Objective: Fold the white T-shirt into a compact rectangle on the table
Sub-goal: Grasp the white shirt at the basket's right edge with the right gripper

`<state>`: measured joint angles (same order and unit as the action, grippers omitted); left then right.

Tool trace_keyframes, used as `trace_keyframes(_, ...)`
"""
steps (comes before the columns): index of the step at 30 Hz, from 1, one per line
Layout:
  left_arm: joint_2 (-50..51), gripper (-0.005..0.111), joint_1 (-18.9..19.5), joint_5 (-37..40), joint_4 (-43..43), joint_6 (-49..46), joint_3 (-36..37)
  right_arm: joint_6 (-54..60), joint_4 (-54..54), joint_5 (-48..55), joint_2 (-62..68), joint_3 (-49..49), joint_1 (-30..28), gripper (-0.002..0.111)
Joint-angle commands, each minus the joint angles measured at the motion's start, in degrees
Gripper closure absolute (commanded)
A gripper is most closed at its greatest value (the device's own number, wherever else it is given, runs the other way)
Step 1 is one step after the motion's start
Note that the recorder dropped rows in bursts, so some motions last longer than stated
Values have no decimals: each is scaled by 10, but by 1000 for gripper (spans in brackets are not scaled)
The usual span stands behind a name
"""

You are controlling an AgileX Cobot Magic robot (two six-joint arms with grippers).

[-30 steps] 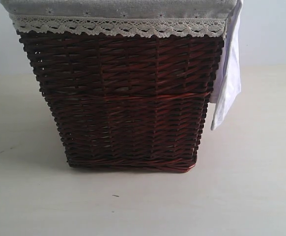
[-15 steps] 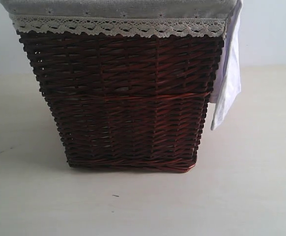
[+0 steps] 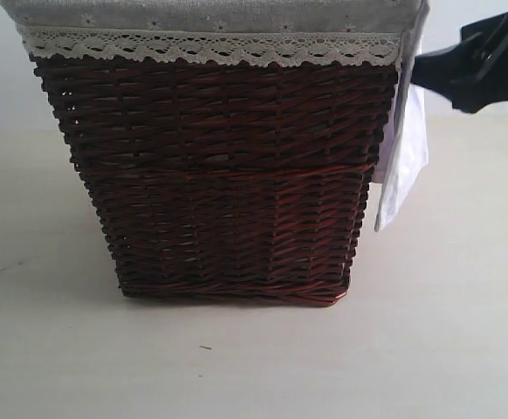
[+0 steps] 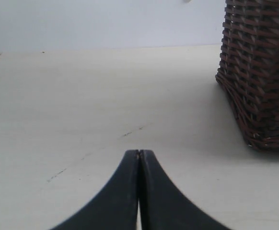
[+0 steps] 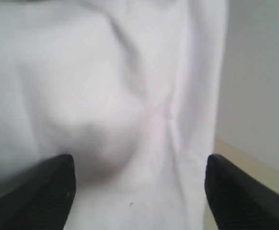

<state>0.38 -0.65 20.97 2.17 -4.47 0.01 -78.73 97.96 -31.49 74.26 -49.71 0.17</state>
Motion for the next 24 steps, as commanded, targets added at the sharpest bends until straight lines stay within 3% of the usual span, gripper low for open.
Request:
trace_keyframes(1,-4,107,0,-5,0,1,0,42,19,-30,38,-5,-2,36)
trace_keyframes(4,-4,107,0,-5,0,1,0,70,-11,12,66,-5,-2,36)
trace_keyframes(10,-4,107,0,-5,0,1,0,140,-91,-34,129,-5,-1,36)
trace_keyframes(15,-4,107,0,-5,0,1,0,375,-225,-36,166,-5,-1,36)
trace_keyframes(17,-4,107,0,-5,0,1,0,417,-261,-37,173,-5,-2,39)
trace_keyframes(21,-4,107,0,-5,0,1,0,416,-291,-36,186,-5,-2,62)
trace_keyframes(22,-4,107,0,-5,0,1,0,417,-289,-36,191,-5,-2,81)
trace_keyframes(23,-4,107,0,-5,0,1,0,425,-289,-35,193,-5,-2,89)
trace_keyframes(24,-4,107,0,-5,0,1,0,441,-289,-35,194,-5,-2,109)
